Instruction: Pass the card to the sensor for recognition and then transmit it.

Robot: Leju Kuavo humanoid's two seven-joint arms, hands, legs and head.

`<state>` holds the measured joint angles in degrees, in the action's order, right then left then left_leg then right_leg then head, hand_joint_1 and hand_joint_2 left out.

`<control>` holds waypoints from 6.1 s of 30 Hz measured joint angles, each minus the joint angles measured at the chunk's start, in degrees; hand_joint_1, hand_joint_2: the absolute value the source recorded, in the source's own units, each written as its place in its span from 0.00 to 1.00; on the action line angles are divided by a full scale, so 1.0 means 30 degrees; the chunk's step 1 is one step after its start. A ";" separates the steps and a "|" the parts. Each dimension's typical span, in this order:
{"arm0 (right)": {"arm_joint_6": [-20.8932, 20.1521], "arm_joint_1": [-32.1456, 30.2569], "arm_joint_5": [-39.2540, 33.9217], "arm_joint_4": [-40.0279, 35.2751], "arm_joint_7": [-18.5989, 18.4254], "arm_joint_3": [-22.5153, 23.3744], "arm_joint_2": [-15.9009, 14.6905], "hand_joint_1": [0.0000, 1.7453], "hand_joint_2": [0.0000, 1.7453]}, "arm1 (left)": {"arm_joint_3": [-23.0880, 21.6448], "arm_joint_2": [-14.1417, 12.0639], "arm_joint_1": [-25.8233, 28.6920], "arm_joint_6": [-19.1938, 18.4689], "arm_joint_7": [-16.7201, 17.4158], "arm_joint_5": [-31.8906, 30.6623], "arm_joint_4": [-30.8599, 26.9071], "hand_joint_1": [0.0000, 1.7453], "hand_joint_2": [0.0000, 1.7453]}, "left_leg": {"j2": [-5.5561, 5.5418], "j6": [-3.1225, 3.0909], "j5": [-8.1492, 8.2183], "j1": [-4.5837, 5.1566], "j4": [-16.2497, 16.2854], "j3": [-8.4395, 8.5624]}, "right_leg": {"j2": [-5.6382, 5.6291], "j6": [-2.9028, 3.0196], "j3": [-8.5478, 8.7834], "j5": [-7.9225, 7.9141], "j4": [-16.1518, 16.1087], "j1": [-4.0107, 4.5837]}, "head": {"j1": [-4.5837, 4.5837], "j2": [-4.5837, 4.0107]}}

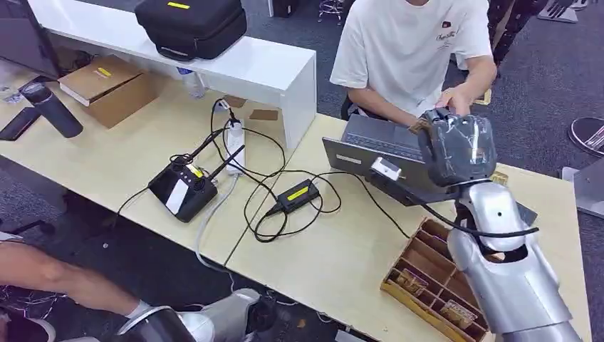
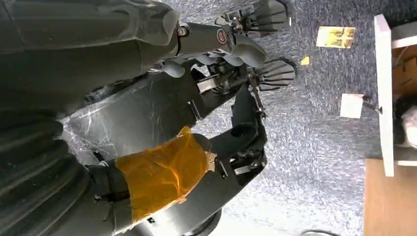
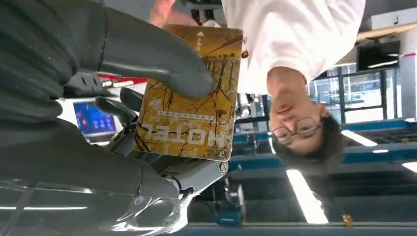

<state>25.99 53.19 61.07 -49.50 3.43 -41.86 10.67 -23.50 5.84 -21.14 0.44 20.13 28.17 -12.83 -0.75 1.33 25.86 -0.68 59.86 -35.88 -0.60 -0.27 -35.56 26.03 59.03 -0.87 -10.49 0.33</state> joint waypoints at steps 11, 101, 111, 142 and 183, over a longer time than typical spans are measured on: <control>0.0357 0.0911 0.0829 0.2818 -0.0539 -0.1245 0.1056 1.00 1.00 | -0.0648 0.0328 -0.0040 0.0000 0.0262 -0.0313 0.0000 0.00 1.00 | -0.0001 0.0000 0.0001 0.0002 0.0002 -0.0003 | 0.0001 -0.0001 -0.0003 0.0000 -0.0005 -0.0002 | 0.0000 0.0007; 0.4502 -0.8609 0.1303 -0.2770 0.3410 0.2092 -0.3279 0.00 1.00 | 0.0335 0.0058 0.0701 0.1042 -0.1567 0.0379 0.0087 0.00 1.00 | 0.0008 0.0001 0.0025 0.0002 0.0001 -0.0060 | 0.0004 0.0007 -0.0070 0.0006 -0.0024 -0.0001 | 0.0000 0.0007; 0.3476 -0.8149 -0.0015 -0.2522 0.2929 0.1713 -0.4168 0.00 1.00 | 0.0415 -0.0131 0.0758 0.0933 -0.1567 0.0379 0.0087 0.00 1.00 | 0.0005 0.0001 0.0025 0.0005 0.0001 -0.0064 | 0.0007 0.0006 -0.0069 0.0006 -0.0024 -0.0004 | 0.0000 0.0007; -0.3199 -0.6226 -0.3193 -0.6675 0.1713 -0.1027 -0.7134 0.00 1.00 | 0.1261 -0.0918 0.1367 0.0364 -0.2142 0.0452 0.0087 0.00 1.00 | 0.0006 0.0000 0.0027 0.0005 0.0001 -0.0063 | 0.0006 0.0006 -0.0070 0.0007 -0.0025 -0.0004 | 0.0000 0.0007; -0.3039 -0.9234 -0.1181 -0.9007 -0.2397 -0.1158 -0.8962 0.00 1.00 | 0.2580 -0.1159 0.2107 0.0452 -0.2514 0.0481 0.0080 0.00 1.00 | 0.0005 -0.0015 0.0040 0.0007 -0.0001 -0.0066 | 0.0007 0.0000 -0.0070 0.0012 -0.0035 -0.0005 | 0.0000 0.0000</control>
<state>16.87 25.49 57.53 -76.52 -3.76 -45.33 -16.22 -15.76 2.36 -14.82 1.79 12.59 29.62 -12.59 -0.73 1.29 25.98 -0.66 59.86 -36.08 -0.58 -0.27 -35.77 26.07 58.93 -0.88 -10.49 0.33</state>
